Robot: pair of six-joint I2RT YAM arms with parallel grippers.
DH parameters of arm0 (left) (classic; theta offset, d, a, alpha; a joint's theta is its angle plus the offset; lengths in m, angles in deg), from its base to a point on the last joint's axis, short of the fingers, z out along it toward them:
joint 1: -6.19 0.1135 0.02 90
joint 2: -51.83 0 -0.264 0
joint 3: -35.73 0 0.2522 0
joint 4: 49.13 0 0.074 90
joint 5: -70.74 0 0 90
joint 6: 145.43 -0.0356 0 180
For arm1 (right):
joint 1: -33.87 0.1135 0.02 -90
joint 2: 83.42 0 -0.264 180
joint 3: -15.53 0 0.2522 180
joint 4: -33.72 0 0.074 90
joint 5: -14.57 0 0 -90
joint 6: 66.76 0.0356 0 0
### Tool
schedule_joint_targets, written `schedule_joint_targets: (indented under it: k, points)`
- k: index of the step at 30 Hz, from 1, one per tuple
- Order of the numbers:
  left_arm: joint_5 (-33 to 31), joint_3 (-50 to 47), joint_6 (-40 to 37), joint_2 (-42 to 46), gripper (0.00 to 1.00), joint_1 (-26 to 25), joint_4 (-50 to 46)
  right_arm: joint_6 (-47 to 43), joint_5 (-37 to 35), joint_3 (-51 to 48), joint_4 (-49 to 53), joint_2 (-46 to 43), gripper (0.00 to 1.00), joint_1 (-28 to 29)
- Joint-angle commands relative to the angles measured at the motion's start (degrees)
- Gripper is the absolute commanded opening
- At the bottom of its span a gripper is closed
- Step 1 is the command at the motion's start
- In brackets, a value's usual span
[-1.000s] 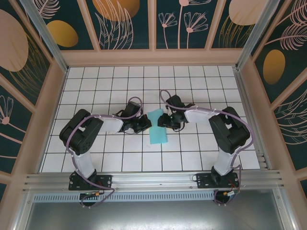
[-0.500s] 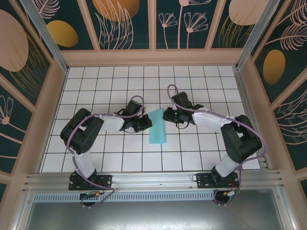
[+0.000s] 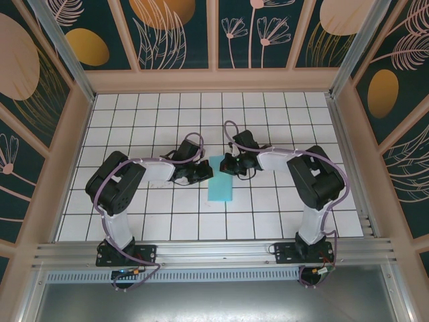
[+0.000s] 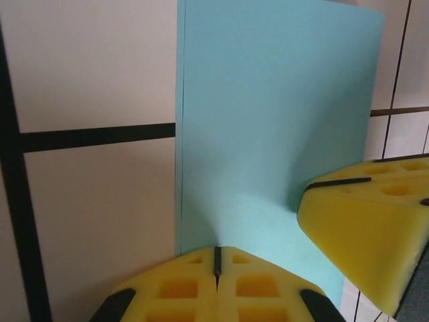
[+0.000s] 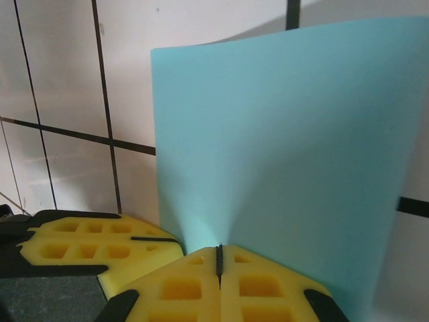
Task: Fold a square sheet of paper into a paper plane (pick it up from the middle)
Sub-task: Hold the square sheet of paper at the center of the table.
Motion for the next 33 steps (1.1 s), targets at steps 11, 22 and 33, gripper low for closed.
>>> schedule_joint_targets:
  k: [11,22,33]
  points:
    - [-9.55,-1.47,-1.06,-7.50,0.00,-0.08,-12.31,-4.00,-1.38,-2.31,4.79,1.02,0.00,-1.44]
    - [-10.55,-4.78,0.13,-7.71,0.00,-0.08,-11.90,-7.43,-4.14,-7.41,6.30,-1.97,0.00,-9.44]
    - [-9.86,-4.26,-0.74,-8.09,0.00,-0.08,-11.13,-7.27,0.38,-3.98,1.32,-8.32,0.00,-7.28]
